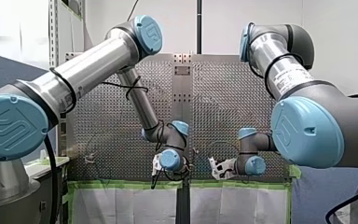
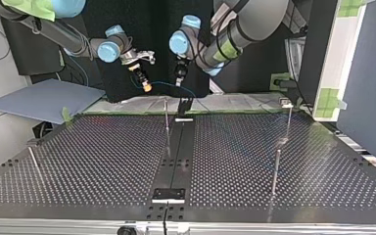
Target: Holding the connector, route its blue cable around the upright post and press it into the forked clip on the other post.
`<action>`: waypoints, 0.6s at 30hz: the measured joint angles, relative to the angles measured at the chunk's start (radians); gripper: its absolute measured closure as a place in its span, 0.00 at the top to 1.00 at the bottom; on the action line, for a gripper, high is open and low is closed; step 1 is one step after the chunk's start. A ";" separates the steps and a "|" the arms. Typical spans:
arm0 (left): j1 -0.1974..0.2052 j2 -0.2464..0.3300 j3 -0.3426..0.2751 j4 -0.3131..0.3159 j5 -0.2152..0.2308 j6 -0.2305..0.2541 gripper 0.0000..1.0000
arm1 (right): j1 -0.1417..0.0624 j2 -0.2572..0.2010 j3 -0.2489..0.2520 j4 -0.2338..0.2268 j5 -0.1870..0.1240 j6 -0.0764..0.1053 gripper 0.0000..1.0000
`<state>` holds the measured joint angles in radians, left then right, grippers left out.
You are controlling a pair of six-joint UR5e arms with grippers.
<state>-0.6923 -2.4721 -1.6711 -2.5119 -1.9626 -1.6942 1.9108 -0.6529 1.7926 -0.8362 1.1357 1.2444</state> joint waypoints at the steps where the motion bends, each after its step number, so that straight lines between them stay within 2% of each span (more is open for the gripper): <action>1: 0.002 0.000 0.002 0.000 0.000 -0.001 1.00 | 0.000 0.000 0.000 0.000 -0.002 0.000 0.00; 18: 0.036 -0.046 0.092 -0.035 0.006 -0.054 1.00 | 0.001 0.000 0.000 -0.003 -0.011 0.000 0.00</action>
<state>-0.6559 -2.5178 -1.5788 -2.5467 -1.9566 -1.7482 1.9116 -0.6528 1.7926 -0.8396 1.1246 1.2444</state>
